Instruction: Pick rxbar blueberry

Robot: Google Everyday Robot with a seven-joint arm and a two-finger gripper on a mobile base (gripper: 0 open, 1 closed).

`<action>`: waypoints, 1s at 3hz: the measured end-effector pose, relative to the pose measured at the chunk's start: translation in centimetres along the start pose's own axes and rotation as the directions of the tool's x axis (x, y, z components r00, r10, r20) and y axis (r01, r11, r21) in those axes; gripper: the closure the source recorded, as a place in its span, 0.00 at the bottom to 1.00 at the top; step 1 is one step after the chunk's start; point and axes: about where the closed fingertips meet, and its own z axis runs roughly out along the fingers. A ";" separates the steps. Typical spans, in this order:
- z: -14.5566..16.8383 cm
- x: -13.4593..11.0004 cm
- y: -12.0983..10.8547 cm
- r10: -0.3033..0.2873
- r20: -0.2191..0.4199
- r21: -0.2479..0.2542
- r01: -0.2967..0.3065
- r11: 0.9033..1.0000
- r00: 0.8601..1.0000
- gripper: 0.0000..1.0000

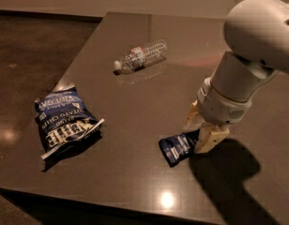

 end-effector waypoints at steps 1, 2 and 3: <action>-0.4 0.1 0.0 0.005 0.001 0.001 -0.005 1.000 1.000 1.00; -1.9 -0.5 -0.3 0.003 0.017 0.019 -0.003 1.000 1.000 1.00; -4.2 -1.3 -0.6 -0.004 0.041 0.042 0.002 0.999 0.999 1.00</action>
Offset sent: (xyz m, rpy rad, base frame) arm 0.0045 0.0016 0.0438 0.0495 -0.0250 -0.0122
